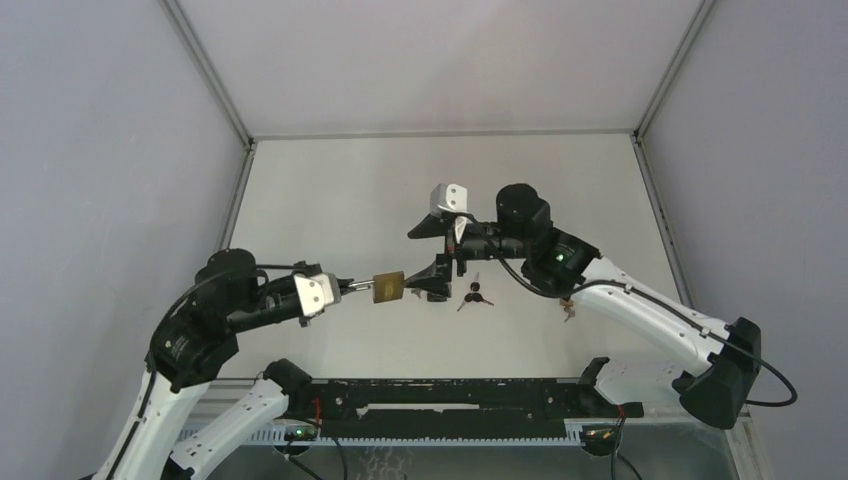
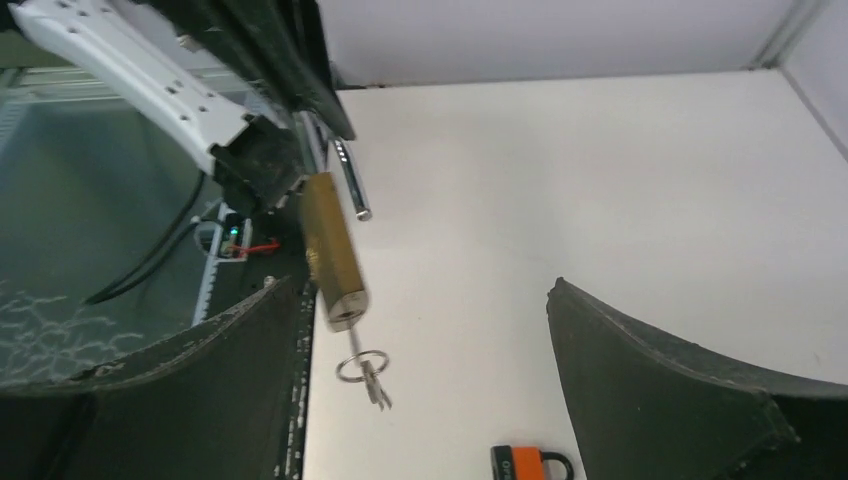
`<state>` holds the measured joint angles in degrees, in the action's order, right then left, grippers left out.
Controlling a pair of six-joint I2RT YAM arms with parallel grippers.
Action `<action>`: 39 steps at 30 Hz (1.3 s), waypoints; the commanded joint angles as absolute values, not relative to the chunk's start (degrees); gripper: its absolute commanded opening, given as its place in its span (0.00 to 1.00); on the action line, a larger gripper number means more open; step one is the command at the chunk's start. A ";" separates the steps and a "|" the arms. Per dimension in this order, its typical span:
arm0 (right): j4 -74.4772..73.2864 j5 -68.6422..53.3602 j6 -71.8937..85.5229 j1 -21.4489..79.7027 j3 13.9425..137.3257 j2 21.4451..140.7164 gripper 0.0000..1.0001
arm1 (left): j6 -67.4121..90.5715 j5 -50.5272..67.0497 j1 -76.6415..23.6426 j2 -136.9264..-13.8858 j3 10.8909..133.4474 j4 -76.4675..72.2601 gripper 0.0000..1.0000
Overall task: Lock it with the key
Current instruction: Lock the lock.
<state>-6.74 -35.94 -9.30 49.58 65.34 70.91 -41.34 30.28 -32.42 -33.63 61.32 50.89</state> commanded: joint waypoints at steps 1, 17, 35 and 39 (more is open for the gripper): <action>-1.48 -43.40 -4.76 49.53 62.70 66.45 0.99 | -14.45 30.87 -32.87 -32.08 66.05 39.71 0.00; 14.54 -46.03 9.21 51.58 57.83 70.39 0.90 | -4.85 33.90 -32.81 -30.35 63.35 34.01 0.00; 20.34 -51.50 11.42 52.58 57.83 73.52 0.00 | 1.28 35.90 -32.81 -30.27 62.19 32.09 0.00; 20.29 -51.44 11.12 50.95 57.80 71.04 0.00 | 6.26 35.87 -32.78 -29.42 60.33 31.91 0.35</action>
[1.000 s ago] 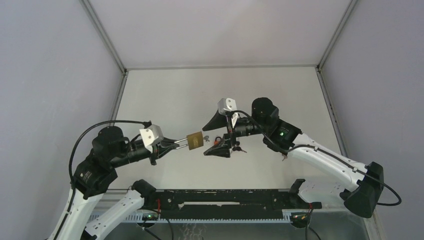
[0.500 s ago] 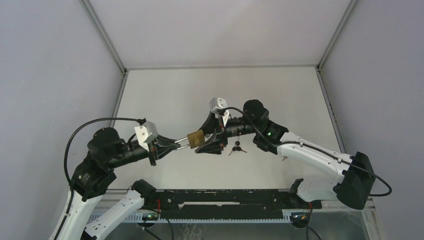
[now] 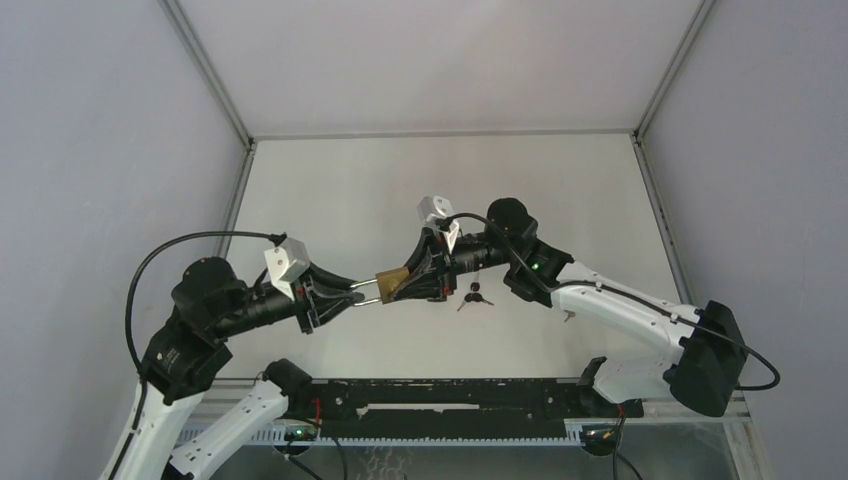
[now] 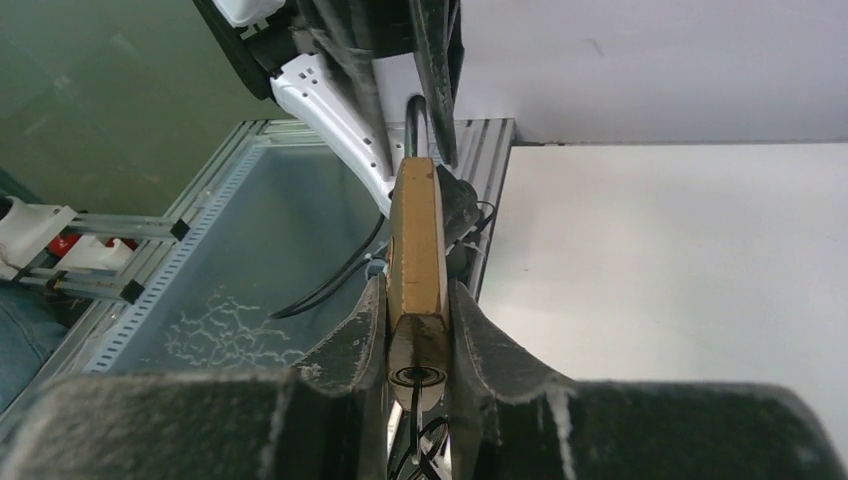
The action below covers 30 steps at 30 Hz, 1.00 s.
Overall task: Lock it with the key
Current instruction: Lock the lock.
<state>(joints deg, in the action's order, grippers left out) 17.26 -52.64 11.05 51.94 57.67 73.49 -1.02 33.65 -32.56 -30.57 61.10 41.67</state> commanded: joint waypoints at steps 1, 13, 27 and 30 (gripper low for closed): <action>20.38 -51.78 11.09 50.41 57.77 69.93 0.00 | 7.11 35.74 -32.78 -28.89 59.70 31.79 0.54; 18.37 -49.69 9.69 49.74 57.83 62.08 0.00 | 11.05 30.24 -32.81 -23.33 52.21 23.23 0.79; 18.35 -49.09 8.36 50.28 57.79 61.68 0.00 | 15.17 34.65 -32.82 -24.01 47.92 15.70 0.46; 18.44 -48.85 8.18 50.24 57.78 61.73 0.00 | 16.02 35.33 -32.91 -24.74 47.84 14.71 0.40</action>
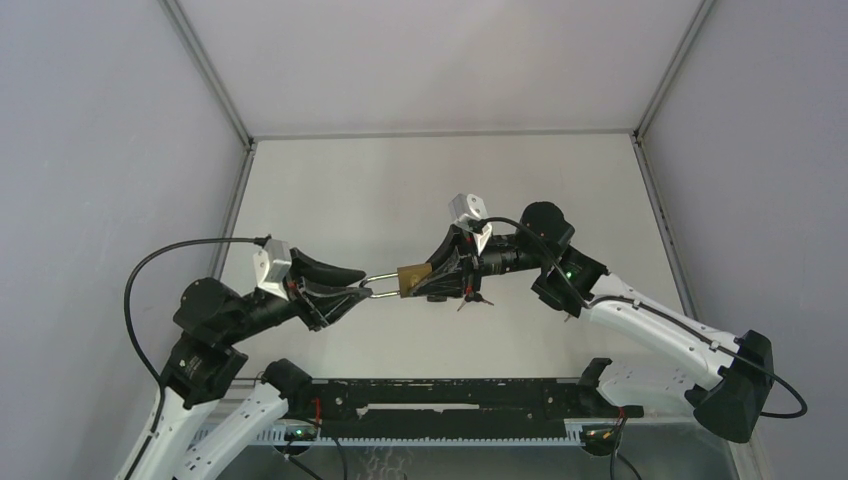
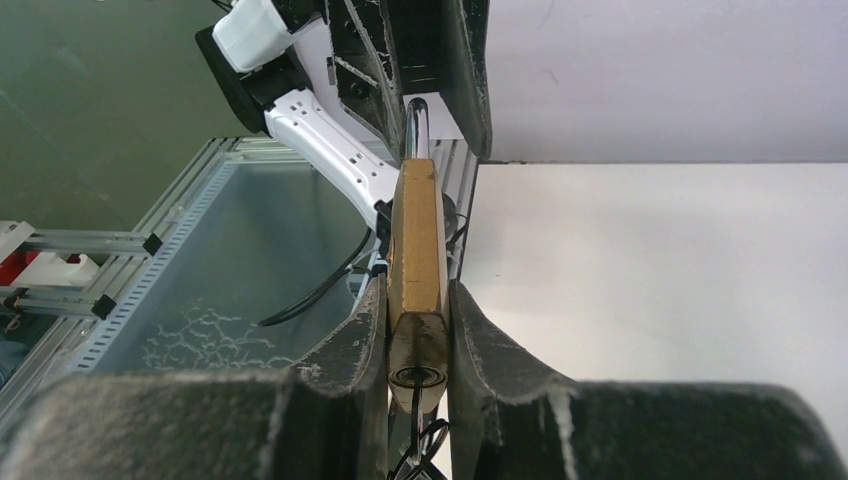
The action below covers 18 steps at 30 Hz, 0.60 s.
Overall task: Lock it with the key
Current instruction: Lock the lock.
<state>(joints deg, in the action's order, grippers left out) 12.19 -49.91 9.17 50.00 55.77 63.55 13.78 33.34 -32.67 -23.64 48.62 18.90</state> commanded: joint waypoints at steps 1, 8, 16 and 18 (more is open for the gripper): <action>18.60 -48.82 8.30 50.21 57.75 61.85 0.00 | 16.33 35.66 -32.92 -25.04 47.71 14.41 0.38; 18.92 -47.26 8.48 50.65 57.83 62.50 0.00 | 20.14 36.47 -34.21 -26.75 46.06 8.88 0.00; 26.22 -45.90 12.52 53.01 57.82 65.65 0.00 | 19.06 34.54 -36.68 -25.89 41.89 -2.31 0.00; 27.38 -46.59 13.26 53.63 57.83 66.06 0.00 | 15.68 33.99 -37.15 -25.56 40.95 -2.40 0.00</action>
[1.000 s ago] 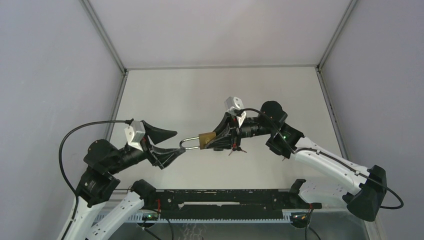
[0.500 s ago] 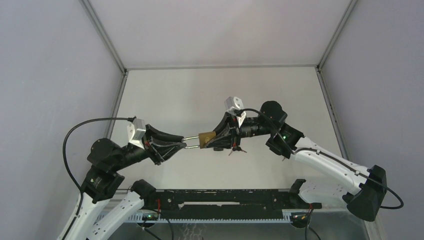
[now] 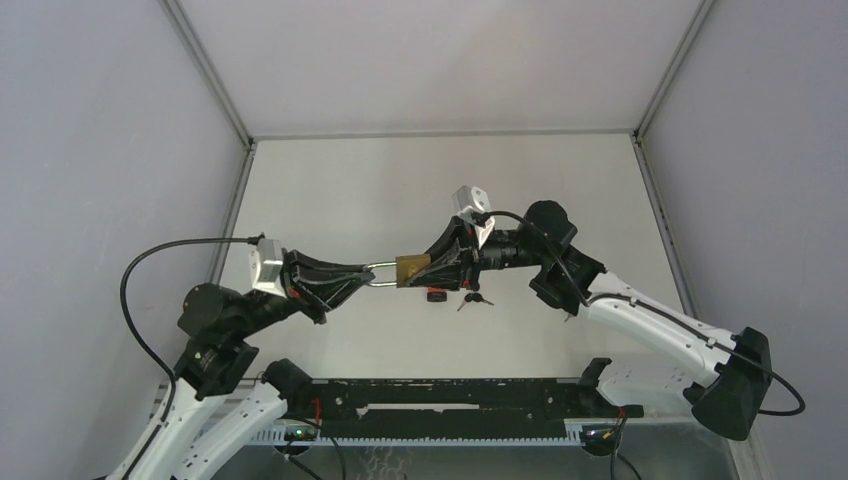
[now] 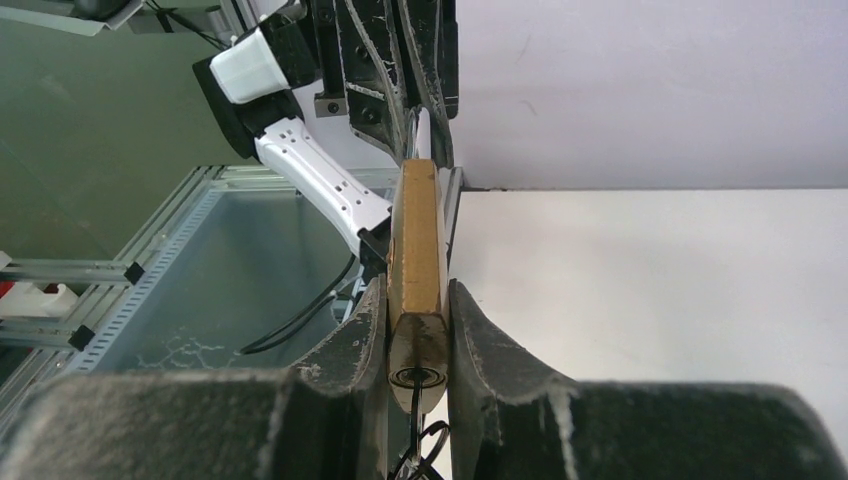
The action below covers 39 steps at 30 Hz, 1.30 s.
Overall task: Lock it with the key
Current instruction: Lock the lock.
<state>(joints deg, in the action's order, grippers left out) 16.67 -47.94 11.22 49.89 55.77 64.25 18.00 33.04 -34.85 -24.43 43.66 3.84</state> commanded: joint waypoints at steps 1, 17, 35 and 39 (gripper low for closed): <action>28.22 -46.58 13.82 53.69 57.79 66.12 0.00 | 15.09 33.77 -37.33 -25.55 40.55 -2.38 0.00; 32.23 -32.75 18.80 55.49 58.69 68.34 0.00 | 26.40 31.31 -49.80 -34.97 29.35 -20.10 0.00; 37.08 -32.12 21.18 50.50 59.13 67.77 0.00 | 32.70 28.74 -56.51 -52.70 28.24 -32.81 0.00; 38.17 -32.32 21.65 50.52 60.53 68.91 0.00 | 33.56 28.81 -57.55 -55.27 28.89 -34.15 0.00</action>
<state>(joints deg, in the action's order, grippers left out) 33.82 -40.71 23.00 48.05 55.79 62.76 27.97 11.53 -51.55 -43.35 32.75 -59.68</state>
